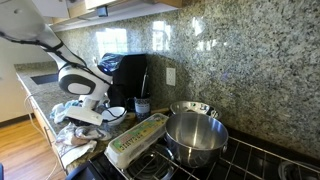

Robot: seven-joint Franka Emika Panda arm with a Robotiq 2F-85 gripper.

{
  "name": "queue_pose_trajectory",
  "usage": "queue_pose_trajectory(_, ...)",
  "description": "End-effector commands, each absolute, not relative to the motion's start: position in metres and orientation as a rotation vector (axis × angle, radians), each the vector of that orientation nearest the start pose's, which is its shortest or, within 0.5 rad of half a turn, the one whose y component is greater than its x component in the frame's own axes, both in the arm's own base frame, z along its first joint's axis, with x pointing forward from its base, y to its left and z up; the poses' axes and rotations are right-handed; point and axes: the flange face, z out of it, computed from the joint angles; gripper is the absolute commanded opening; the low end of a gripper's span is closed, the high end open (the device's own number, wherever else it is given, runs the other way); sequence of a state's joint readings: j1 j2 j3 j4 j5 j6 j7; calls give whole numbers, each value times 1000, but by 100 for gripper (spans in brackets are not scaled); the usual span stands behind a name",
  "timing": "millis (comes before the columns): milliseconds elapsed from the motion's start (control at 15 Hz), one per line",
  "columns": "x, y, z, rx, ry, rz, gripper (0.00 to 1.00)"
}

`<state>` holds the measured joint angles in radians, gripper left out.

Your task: Use the towel on the bowl to wipe the countertop then put it back

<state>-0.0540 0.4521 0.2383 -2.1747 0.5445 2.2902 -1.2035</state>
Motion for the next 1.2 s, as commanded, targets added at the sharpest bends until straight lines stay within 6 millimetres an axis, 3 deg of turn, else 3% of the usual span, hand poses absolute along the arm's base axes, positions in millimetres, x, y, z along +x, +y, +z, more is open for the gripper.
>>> queue_pose_trajectory(0, 527, 150, 175, -2210, -1269, 56, 4)
queue_pose_trajectory(267, 547, 162, 186, -2217, -1323, 15, 4)
queue_pose_trajectory(467, 558, 145, 188, -2261, -1306, 1, 4)
queue_pose_trajectory(800, 551, 103, 185, -2345, -1230, 34, 4)
queue_pose_trajectory(1133, 547, 91, 204, -2356, -1205, 3, 4)
